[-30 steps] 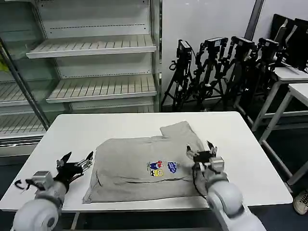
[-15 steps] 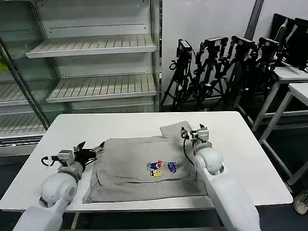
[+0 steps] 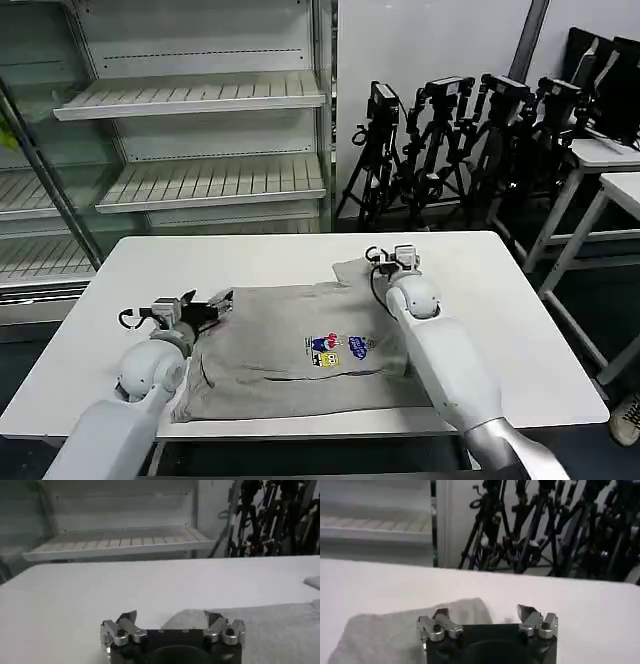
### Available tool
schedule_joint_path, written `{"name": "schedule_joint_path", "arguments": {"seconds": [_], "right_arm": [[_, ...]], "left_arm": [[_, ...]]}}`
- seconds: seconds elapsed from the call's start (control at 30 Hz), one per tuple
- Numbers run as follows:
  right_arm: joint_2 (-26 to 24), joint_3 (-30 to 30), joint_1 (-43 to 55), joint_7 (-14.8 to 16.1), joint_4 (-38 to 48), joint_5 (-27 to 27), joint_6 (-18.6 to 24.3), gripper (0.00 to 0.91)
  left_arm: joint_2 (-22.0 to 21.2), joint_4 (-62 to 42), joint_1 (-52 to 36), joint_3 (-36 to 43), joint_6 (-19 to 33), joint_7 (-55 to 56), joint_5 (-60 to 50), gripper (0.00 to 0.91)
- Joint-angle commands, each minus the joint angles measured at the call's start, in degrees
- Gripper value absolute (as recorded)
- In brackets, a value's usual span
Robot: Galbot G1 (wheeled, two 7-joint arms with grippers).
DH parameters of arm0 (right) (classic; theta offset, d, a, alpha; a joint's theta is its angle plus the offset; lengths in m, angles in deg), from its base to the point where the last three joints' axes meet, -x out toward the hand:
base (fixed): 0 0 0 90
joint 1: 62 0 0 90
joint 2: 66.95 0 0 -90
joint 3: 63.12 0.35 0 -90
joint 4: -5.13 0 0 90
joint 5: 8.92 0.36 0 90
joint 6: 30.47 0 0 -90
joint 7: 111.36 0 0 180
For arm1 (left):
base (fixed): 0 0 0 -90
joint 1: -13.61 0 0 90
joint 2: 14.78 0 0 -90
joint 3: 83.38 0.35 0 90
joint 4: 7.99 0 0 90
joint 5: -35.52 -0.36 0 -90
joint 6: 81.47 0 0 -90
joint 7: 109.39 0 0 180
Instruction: Fold and organize the clothes.
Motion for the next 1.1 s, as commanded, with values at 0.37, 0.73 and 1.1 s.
{"name": "schedule_joint_path", "arguments": {"seconds": [0.37, 0.73, 1.1], "right_arm": [[1.8, -0.8, 2.1, 1.1, 7.6, 0.3, 0.2, 0.000], [0.8, -1.1, 0.7, 1.0, 4.9, 2.2, 1.7, 0.000], [-0.9, -1.2, -0.8, 0.3, -3.2, 3.2, 9.2, 0.000]], "left_arm": [[-1.4, -4.3, -1.5, 1.9, 0.1, -0.2, 0.1, 0.040], [-1.1, -2.2, -0.5, 0.9, 0.6, -0.4, 2.1, 0.040], [0.6, 2.7, 0.0, -0.8, 1.8, -0.7, 2.8, 0.040]]}}
